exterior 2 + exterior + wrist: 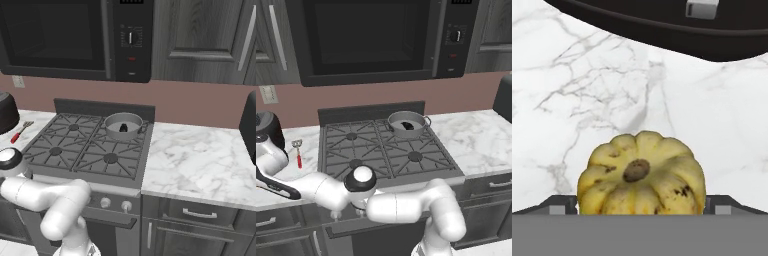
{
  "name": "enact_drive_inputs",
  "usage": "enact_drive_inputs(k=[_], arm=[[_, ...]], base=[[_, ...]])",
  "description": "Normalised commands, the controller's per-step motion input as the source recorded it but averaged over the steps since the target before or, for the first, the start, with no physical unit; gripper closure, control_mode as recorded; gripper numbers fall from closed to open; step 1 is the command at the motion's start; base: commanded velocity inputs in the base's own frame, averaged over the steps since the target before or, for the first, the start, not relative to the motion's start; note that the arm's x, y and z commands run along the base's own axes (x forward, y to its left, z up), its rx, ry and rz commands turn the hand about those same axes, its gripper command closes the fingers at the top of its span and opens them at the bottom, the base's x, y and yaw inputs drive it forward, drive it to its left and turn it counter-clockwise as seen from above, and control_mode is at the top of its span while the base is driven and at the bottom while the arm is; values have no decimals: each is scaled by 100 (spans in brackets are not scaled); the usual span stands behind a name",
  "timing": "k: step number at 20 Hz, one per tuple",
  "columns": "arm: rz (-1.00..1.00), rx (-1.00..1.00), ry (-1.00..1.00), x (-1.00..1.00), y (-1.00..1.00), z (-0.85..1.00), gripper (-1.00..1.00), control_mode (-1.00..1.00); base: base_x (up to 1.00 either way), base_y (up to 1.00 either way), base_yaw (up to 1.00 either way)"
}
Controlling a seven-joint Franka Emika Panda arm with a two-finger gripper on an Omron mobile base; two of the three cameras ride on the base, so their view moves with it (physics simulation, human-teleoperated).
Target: Put the eggplant and squash in the pot. Retrieve the spatula and lightly stir the vegetables in the pot.
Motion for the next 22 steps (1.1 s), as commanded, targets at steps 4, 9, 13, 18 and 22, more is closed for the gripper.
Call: enact_drive_inputs(k=[4,9,13,18,22], arm=[[-1,0,0,0,6,-1,100,-100],[0,0,0,0,1,0,100,-100],[0,6,-16,-78,-39,1,100,-100],[-5,19,-31,-99,-68,17,100,-100],[-11,21,-30,-90,-87,21,100,-100]], base=[[0,0,0],[0,0,0],[0,0,0],[0,0,0],[0,0,0]])
